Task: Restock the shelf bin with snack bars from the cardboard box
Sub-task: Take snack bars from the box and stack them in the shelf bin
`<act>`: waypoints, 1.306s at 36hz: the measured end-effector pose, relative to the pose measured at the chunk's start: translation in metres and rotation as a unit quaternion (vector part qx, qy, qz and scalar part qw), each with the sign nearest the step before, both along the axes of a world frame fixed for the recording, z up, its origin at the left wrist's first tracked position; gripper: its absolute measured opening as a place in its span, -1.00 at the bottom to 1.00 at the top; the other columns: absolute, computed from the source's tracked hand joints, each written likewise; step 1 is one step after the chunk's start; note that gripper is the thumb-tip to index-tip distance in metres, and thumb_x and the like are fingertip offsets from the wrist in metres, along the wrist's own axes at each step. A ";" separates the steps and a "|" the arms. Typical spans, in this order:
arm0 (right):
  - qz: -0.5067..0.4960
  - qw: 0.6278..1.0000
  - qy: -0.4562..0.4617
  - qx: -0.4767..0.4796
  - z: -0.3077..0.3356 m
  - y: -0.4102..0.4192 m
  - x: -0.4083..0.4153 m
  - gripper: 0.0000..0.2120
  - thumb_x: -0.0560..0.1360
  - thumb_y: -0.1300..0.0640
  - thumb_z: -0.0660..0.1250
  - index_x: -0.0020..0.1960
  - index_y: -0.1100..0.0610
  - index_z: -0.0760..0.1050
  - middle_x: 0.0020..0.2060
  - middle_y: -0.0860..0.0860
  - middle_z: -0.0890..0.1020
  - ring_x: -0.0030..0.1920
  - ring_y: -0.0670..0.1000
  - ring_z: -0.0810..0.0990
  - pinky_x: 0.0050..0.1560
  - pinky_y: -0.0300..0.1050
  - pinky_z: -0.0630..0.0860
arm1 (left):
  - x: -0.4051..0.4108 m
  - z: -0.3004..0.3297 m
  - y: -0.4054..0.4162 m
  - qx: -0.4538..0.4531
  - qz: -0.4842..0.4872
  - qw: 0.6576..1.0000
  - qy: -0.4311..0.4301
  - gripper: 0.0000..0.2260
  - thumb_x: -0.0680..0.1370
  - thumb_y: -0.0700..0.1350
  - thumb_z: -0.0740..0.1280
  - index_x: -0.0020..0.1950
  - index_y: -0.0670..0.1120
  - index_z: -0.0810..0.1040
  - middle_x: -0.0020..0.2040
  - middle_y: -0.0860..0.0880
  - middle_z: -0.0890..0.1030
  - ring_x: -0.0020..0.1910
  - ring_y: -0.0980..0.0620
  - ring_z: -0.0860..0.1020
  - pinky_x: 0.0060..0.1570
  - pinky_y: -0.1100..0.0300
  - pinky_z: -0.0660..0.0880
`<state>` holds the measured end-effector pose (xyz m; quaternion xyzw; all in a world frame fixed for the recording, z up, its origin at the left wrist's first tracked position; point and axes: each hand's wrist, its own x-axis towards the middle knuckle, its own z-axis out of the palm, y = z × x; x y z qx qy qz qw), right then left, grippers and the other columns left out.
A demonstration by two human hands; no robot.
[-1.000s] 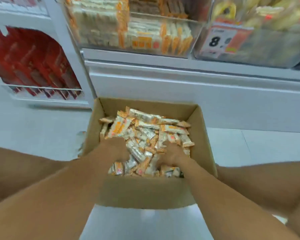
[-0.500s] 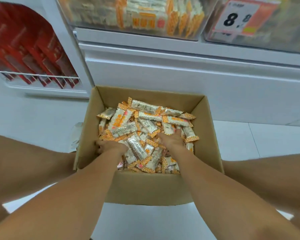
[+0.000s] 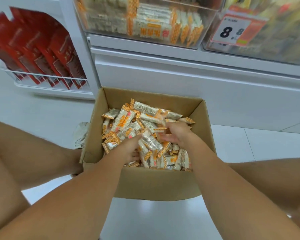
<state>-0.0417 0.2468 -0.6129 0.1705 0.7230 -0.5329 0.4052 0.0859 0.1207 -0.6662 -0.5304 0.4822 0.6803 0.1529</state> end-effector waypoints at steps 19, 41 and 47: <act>0.365 0.915 0.080 0.154 -0.012 -0.006 0.028 -0.23 0.43 -0.08 0.51 0.47 0.22 0.28 0.19 0.12 0.60 0.09 0.07 0.62 0.08 0.00 0.60 | -0.007 -0.016 0.001 -0.002 0.037 0.999 0.018 -0.45 0.52 0.12 0.45 0.41 -0.12 0.46 0.23 -0.13 0.63 0.09 -0.14 0.65 -0.06 -0.02 0.65; 0.194 0.979 0.043 -0.033 0.005 0.025 0.017 -0.08 0.27 -0.04 0.61 0.48 0.24 0.31 0.36 0.13 0.51 0.33 0.18 0.51 0.18 0.20 0.57 | -0.014 0.068 0.005 0.000 -0.010 0.994 0.113 -0.22 0.41 0.02 0.58 0.53 -0.13 0.32 0.53 -0.13 0.33 0.52 -0.17 0.28 0.41 -0.11 0.30; 0.195 0.975 0.096 -0.039 0.076 0.022 0.023 -0.62 0.39 0.11 0.56 0.10 0.22 0.51 0.05 0.12 0.63 0.13 0.11 0.59 0.22 0.03 0.53 | -0.030 0.106 -0.017 -0.034 -0.020 0.985 0.167 -0.29 0.23 -0.01 0.65 0.33 -0.16 0.53 0.22 -0.07 0.60 0.16 -0.06 0.55 0.18 0.02 0.47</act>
